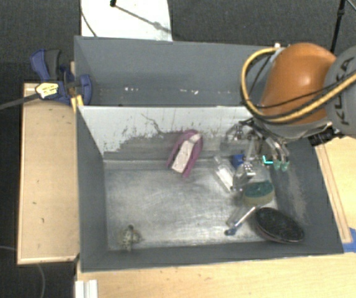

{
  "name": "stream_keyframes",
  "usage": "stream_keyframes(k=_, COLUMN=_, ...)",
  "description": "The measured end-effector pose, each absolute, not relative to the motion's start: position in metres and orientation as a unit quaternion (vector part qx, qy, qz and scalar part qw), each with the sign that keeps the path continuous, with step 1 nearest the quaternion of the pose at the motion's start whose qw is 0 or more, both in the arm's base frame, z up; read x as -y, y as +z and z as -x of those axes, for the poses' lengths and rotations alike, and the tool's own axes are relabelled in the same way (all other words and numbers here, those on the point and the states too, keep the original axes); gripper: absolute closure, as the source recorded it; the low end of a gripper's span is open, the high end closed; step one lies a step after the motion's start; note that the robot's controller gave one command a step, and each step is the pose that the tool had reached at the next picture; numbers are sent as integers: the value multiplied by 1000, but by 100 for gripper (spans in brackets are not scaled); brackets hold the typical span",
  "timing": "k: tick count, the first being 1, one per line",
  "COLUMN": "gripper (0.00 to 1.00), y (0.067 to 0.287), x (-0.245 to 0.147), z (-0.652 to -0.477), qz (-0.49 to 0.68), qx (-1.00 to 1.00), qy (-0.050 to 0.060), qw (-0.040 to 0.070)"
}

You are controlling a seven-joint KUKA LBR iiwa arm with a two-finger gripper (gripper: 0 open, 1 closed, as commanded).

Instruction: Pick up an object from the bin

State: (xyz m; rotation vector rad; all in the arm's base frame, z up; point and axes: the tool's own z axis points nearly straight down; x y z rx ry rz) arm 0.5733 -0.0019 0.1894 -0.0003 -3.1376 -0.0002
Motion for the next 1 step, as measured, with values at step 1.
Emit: stream_keyframes(k=1, gripper=0, y=144, x=54, z=-493, qz=6, qx=1000, qy=1, qw=5)
